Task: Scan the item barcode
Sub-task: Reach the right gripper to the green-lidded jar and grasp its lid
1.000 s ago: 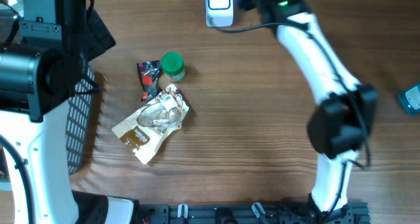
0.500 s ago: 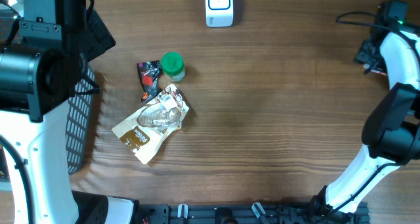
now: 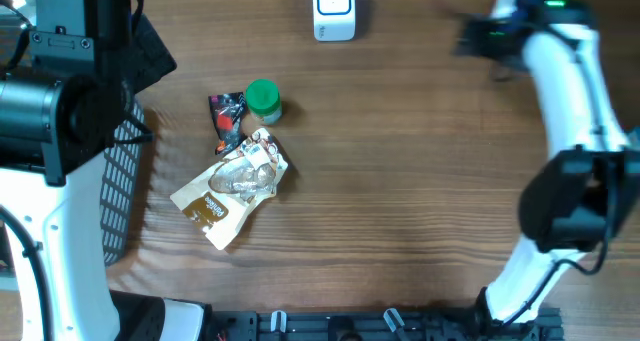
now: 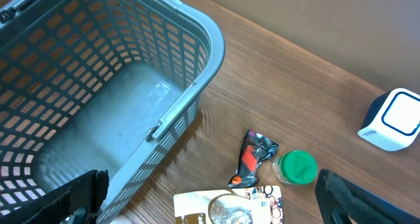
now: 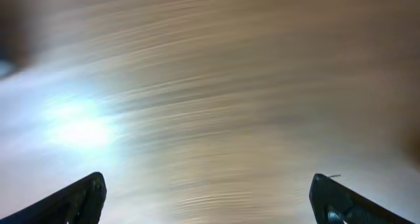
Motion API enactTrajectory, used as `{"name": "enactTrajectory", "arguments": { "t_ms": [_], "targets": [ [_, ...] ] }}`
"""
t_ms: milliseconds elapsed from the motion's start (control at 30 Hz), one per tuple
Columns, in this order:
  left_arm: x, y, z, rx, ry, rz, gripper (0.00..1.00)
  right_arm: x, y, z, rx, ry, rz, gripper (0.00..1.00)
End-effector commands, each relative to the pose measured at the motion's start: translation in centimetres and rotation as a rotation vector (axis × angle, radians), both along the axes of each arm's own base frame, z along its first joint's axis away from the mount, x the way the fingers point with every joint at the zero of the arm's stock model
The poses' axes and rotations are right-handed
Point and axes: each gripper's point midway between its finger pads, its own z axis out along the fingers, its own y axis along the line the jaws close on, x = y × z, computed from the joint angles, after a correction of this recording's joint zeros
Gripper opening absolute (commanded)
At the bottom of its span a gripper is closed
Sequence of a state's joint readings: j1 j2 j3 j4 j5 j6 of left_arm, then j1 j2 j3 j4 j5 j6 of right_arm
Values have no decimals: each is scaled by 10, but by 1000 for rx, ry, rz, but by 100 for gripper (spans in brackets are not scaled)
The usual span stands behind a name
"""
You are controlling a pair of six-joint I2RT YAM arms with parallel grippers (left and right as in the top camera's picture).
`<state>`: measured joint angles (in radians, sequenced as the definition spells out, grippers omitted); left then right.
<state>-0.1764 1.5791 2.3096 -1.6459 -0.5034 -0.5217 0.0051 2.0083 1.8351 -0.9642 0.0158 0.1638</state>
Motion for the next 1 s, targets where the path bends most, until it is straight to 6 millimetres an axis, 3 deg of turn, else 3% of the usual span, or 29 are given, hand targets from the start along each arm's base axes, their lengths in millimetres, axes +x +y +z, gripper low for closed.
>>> {"name": "enactTrajectory", "arguments": {
  "t_ms": [0,100,167,267,400,533,600,733,967],
  "targets": [
    [-2,2,4,-7,-18,12,100,-5,117,13,10,-56,344,100],
    [-2,2,4,-7,-18,12,100,-28,213,16,148,-68,489,100],
    [-2,2,4,-7,-18,12,100,-37,242,15,162,-74,539,100],
    [-2,2,4,-7,-18,12,100,-56,304,2,182,-92,670,100],
    [-2,2,4,-7,-19,12,100,-86,377,-35,259,-62,847,100],
    [-2,2,4,-7,-18,12,100,-92,399,-48,197,-108,901,100],
    [-2,2,4,-7,-18,12,100,-76,392,-50,84,-168,873,100],
    [-2,2,4,-7,-18,12,100,-66,389,-52,7,-216,912,100],
    [-2,2,4,-7,-18,12,100,-57,402,-104,-16,-208,967,100]
  ]
}}
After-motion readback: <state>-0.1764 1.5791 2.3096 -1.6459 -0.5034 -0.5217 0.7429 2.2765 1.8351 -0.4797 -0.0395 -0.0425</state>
